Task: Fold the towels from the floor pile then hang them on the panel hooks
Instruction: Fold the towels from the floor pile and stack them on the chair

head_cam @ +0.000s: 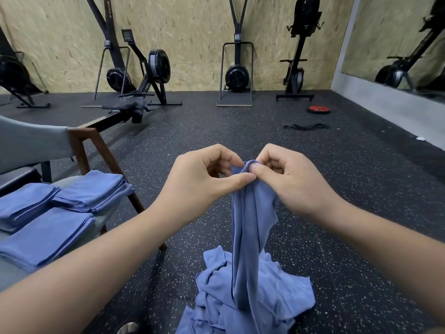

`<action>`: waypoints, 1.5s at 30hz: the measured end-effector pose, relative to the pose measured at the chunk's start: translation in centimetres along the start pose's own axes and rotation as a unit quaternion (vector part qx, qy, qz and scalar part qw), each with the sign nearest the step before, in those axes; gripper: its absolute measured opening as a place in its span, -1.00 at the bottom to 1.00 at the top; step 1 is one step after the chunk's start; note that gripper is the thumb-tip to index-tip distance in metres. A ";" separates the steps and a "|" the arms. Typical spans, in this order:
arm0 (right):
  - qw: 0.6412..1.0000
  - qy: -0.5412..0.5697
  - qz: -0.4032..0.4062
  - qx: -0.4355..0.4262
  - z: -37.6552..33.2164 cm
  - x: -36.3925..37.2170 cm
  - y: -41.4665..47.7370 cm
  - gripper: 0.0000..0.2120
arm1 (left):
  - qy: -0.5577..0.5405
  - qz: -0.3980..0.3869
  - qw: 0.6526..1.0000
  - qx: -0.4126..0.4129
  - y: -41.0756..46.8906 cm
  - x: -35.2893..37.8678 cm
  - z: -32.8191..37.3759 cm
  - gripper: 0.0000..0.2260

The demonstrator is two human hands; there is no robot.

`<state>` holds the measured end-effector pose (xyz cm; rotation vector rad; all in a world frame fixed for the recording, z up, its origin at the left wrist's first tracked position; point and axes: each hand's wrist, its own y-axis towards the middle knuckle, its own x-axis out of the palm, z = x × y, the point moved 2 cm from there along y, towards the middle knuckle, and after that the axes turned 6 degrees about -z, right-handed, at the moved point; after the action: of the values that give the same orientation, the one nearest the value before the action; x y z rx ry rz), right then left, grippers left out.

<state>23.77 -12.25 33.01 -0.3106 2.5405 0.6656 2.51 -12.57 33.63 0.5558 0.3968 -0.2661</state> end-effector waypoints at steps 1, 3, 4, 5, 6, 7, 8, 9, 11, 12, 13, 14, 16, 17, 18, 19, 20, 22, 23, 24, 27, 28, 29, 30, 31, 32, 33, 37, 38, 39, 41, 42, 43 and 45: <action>1.000 0.000 -0.001 0.001 0.0 0.0 0.0 -0.79 | 0.020 0.006 1.000 0.000 0.0 0.0 0.0 -0.86; 1.000 -0.012 -0.005 0.001 0.0 0.0 0.0 -0.79 | 0.058 0.022 0.998 0.000 0.1 -0.2 -0.1 -0.88; 1.000 -0.019 -0.006 0.000 0.0 0.0 0.0 -0.79 | 0.076 0.029 0.997 0.002 0.1 -0.4 -0.1 -0.88; 1.000 -0.026 -0.008 -0.002 0.0 -0.1 -0.1 -0.78 | 0.096 0.033 0.995 0.004 0.2 -0.6 -0.1 -0.88; 0.999 -0.037 -0.013 -0.005 -0.1 -0.3 -0.2 -0.78 | 0.114 0.036 0.993 0.005 0.2 -0.8 -0.1 -0.88; 0.998 -0.054 -0.023 -0.006 0.0 -0.4 -0.2 -0.78 | 0.129 0.041 0.991 0.006 0.2 -1.1 -0.1 -0.88; 0.997 -0.072 -0.041 -0.002 0.0 -0.6 -0.2 -0.77 | 0.138 0.047 0.989 0.004 0.3 -1.3 -0.1 -0.87; 0.994 -0.086 -0.063 0.005 0.2 -0.8 -0.2 -0.76 | 0.141 0.052 0.989 0.001 0.3 -1.6 -0.1 -0.87; 0.989 -0.109 -0.097 0.022 0.5 -1.6 -0.2 -0.74 | 0.135 0.057 0.989 -0.007 0.5 -2.1 -0.2 -0.86; 0.986 -0.129 -0.104 0.028 0.5 -2.2 -0.2 -0.73 | 0.132 0.059 0.989 -0.011 0.5 -2.3 -0.3 -0.85; 0.982 -0.154 -0.104 0.027 0.6 -2.8 -0.1 -0.73 | 0.132 0.060 0.989 -0.014 0.6 -2.5 -0.3 -0.85; 0.979 -0.180 -0.098 0.019 0.6 -3.3 -0.1 -0.72 | 0.136 0.060 0.989 -0.015 0.6 -2.7 -0.3 -0.85; 0.970 -0.235 -0.062 -0.017 0.5 -4.1 -0.1 -0.71 | 0.145 0.058 0.988 -0.017 0.7 -2.9 -0.3 -0.85; 0.964 -0.262 -0.035 -0.039 0.5 -4.4 0.0 -0.70 | 0.148 0.059 0.987 -0.016 0.8 -3.0 -0.2 -0.85; 0.958 -0.281 -0.007 -0.053 0.4 -4.8 0.2 -0.69 | 0.150 0.063 0.986 -0.016 0.9 -3.2 -0.2 -0.85; 0.956 -0.288 0.018 -0.057 0.4 -5.1 0.3 -0.68 | 0.151 0.067 0.986 -0.016 1.1 -3.4 -0.1 -0.85; 0.956 -0.285 0.038 -0.057 0.2 -5.6 0.4 -0.67 | 0.151 0.070 0.986 -0.016 1.2 -3.6 -0.1 -0.85; 0.962 -0.258 0.057 -0.061 -0.2 -6.2 0.5 -0.69 | 0.148 0.071 0.986 -0.017 1.3 -3.7 0.1 -0.86; 0.965 -0.245 0.064 -0.068 -0.4 -6.4 0.5 -0.69 | 0.145 0.069 0.987 -0.017 1.3 -3.7 0.2 -0.85; 0.967 -0.234 0.071 -0.076 -0.7 -6.4 0.4 -0.70 | 0.141 0.065 0.988 -0.018 1.3 -3.6 0.2 -0.85; 0.971 -0.212 0.072 -0.081 -1.2 -6.2 0.2 -0.70 | 0.125 0.055 0.990 -0.021 1.4 -3.1 0.2 -0.84; 0.972 -0.210 0.067 -0.083 -1.3 -6.1 0.1 -0.71 | 0.117 0.049 0.992 -0.020 1.4 -2.9 0.1 -0.84; 0.973 -0.209 0.056 -0.083 -1.5 -5.9 0.1 -0.73 | 0.111 0.042 0.993 -0.018 1.4 -2.6 0.2 -0.84; 0.974 -0.207 0.040 -0.081 -1.7 -5.5 0.0 -0.75 | 0.108 0.032 0.993 -0.018 1.4 -2.3 0.3 -0.84; 0.975 -0.206 0.018 -0.079 -1.9 -4.9 -0.1 -0.76 | 0.109 0.018 0.994 -0.018 1.3 -1.8 0.4 -0.83; 0.976 -0.205 -0.006 -0.078 -2.1 -4.2 -0.2 -0.74 | 0.112 0.004 0.994 -0.016 1.2 -1.3 0.6 -0.83; 0.976 -0.202 -0.031 -0.075 -2.1 -3.4 -0.3 -0.69 | 0.118 -0.010 0.993 -0.014 1.1 -0.9 0.8 -0.83; 0.981 -0.171 -0.080 -0.053 -1.4 -1.5 -0.4 -0.77 | 0.124 -0.041 0.991 -0.008 1.0 0.2 1.1 -0.84; 0.981 -0.166 -0.080 -0.056 -1.1 -1.4 -0.3 -0.82 | 0.124 -0.046 0.991 -0.007 1.0 0.2 1.0 -0.85; 0.982 -0.161 -0.080 -0.057 -1.0 -1.3 -0.2 -0.87 | 0.125 -0.050 0.991 -0.006 1.1 0.2 0.9 -0.85; 0.983 -0.155 -0.079 -0.054 -0.9 -1.4 -0.1 -0.91 | 0.127 -0.053 0.991 -0.002 1.1 0.1 0.8 -0.86; 0.983 -0.156 -0.080 -0.053 -0.9 -1.4 -0.1 -0.90 | 0.125 -0.052 0.991 -0.002 1.1 0.1 0.6 -0.86; 0.983 -0.157 -0.080 -0.053 -0.9 -1.4 0.0 -0.90 | 0.122 -0.050 0.991 0.000 1.1 0.1 0.6 -0.86; 0.984 -0.151 -0.078 -0.053 -1.1 -1.4 0.0 -0.89 | 0.096 -0.041 0.995 0.002 1.1 0.3 0.4 -0.84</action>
<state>24.53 -12.67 34.55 -0.4073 2.1726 0.7280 3.27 -11.93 34.28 0.5726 0.6060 -0.2935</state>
